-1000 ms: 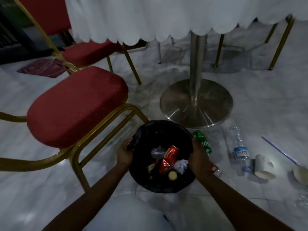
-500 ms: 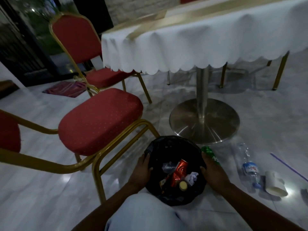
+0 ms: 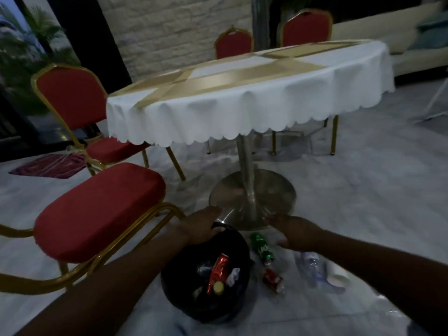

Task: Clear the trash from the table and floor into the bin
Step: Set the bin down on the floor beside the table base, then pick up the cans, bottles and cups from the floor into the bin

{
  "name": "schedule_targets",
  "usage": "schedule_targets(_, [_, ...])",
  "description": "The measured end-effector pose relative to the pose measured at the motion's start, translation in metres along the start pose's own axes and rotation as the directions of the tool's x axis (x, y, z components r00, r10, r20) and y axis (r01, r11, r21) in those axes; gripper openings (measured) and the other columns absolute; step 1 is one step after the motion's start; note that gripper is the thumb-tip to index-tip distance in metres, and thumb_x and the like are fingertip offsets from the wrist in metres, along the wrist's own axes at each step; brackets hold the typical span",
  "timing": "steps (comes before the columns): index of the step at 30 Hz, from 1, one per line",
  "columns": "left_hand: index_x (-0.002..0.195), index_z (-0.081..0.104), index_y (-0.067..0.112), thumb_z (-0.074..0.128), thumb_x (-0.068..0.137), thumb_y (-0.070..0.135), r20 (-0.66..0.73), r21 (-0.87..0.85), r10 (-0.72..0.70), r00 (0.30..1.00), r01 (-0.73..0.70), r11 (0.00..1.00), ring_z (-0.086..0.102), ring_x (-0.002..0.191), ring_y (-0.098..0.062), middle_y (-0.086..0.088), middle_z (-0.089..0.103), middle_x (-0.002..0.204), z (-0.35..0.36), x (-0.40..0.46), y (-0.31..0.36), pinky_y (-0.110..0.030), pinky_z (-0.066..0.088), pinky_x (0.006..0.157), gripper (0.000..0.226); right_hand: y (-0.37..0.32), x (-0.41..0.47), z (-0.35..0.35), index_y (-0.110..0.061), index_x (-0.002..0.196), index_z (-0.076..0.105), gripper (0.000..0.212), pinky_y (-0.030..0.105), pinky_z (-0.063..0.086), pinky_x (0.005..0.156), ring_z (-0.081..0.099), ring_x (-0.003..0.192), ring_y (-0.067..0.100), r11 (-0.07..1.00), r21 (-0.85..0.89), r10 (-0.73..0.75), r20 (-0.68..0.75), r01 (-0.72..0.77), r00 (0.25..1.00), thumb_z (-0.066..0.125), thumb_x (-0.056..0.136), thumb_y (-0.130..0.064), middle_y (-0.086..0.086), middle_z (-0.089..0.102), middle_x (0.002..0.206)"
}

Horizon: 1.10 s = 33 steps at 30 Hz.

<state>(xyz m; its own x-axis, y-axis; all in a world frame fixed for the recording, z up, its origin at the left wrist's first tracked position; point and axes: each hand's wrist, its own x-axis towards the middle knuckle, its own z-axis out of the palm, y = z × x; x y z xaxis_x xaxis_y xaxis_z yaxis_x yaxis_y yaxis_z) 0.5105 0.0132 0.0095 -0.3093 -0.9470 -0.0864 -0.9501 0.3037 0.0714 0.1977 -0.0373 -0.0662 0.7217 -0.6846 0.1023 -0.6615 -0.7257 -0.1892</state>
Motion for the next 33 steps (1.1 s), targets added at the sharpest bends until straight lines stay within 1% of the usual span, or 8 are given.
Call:
schedule_targets(5, [0.149,0.025,0.011,0.052,0.093,0.047,-0.084,0.002,0.193,0.978,-0.193,0.981,0.025,0.142,-0.023,-0.010,0.026,0.155,0.005,0.064,0.081,-0.030,0.018,0.114,0.072,0.081,-0.044,-0.062,-0.023,0.150,0.019,0.081,0.029,0.031,0.107,0.027,0.139,0.019,0.981,-0.178,0.103,0.106,-0.083,0.989,0.059,0.085,-0.049,0.003,0.020,0.156])
schedule_targets(8, [0.148,0.028,0.013,0.052,0.093,0.046,-0.130,-0.047,0.243,0.961,-0.251,0.967,0.030,0.140,-0.025,-0.009,0.031,0.153,0.026,0.098,0.121,-0.035,0.024,0.113,0.069,0.112,-0.076,-0.075,-0.025,0.151,0.013,0.083,0.029,0.029,0.108,0.021,0.141,0.016,0.971,-0.190,0.176,0.143,-0.147,0.974,0.058,0.086,-0.050,-0.001,0.013,0.158])
schedule_targets(10, [0.148,0.028,0.013,0.050,0.094,0.043,-0.145,-0.083,0.265,0.953,-0.279,0.957,0.029,0.140,-0.022,-0.005,0.029,0.153,0.045,0.115,0.146,-0.028,0.018,0.112,0.065,0.129,-0.101,-0.068,-0.024,0.150,0.015,0.083,0.028,0.029,0.107,0.021,0.141,0.016,0.964,-0.154,0.239,0.127,-0.219,0.963,0.060,0.086,-0.048,-0.001,0.014,0.158])
schedule_targets(17, [0.145,0.034,0.016,0.053,0.088,0.049,0.024,-0.280,0.193,0.981,-0.179,0.943,0.032,0.138,-0.015,-0.003,0.035,0.151,0.152,0.144,0.202,-0.023,0.021,0.111,0.069,0.172,-0.178,0.040,-0.017,0.147,0.029,0.087,0.030,0.029,0.106,0.036,0.135,0.026,0.911,0.056,0.408,0.029,-0.409,0.912,0.070,0.078,-0.049,0.010,0.033,0.151])
schedule_targets(22, [0.145,0.034,0.021,0.021,0.067,0.071,0.124,-0.302,0.127,0.984,-0.084,0.950,0.036,0.134,-0.017,0.001,0.036,0.149,0.223,0.157,0.216,-0.028,0.031,0.109,0.094,0.183,-0.193,0.130,-0.010,0.143,0.035,0.096,0.041,0.041,0.098,0.048,0.125,0.032,0.884,0.124,0.435,0.141,-0.451,0.890,0.074,0.066,-0.052,0.016,0.044,0.142])
schedule_targets(25, [0.145,0.032,0.023,0.022,0.063,0.072,0.183,-0.313,0.051,0.982,0.009,0.950,0.038,0.132,-0.018,0.001,0.034,0.150,0.251,0.174,0.220,-0.029,0.033,0.106,0.096,0.192,-0.185,0.170,-0.013,0.147,0.025,0.103,0.046,0.040,0.099,0.041,0.130,0.035,0.864,0.153,0.446,0.210,-0.480,0.870,0.071,0.065,-0.056,0.014,0.036,0.148])
schedule_targets(29, [0.147,0.026,0.029,0.051,0.084,0.048,0.259,-0.299,-0.051,0.965,0.130,0.945,0.034,0.133,-0.023,-0.003,0.021,0.154,0.274,0.199,0.226,-0.032,0.035,0.105,0.070,0.202,-0.164,0.199,-0.017,0.150,0.007,0.109,0.045,0.029,0.110,0.019,0.142,0.029,0.856,0.115,0.466,0.252,-0.505,0.848,0.065,0.069,-0.061,0.008,0.013,0.157])
schedule_targets(33, [0.147,0.018,0.043,0.051,0.092,0.043,0.273,-0.286,-0.095,0.957,0.175,0.942,0.026,0.138,-0.024,-0.006,0.007,0.158,0.299,0.224,0.229,-0.034,0.035,0.105,0.064,0.211,-0.150,0.213,-0.018,0.150,0.001,0.113,0.041,0.021,0.113,0.009,0.144,0.027,0.848,0.117,0.476,0.264,-0.517,0.839,0.065,0.069,-0.064,0.006,0.002,0.158])
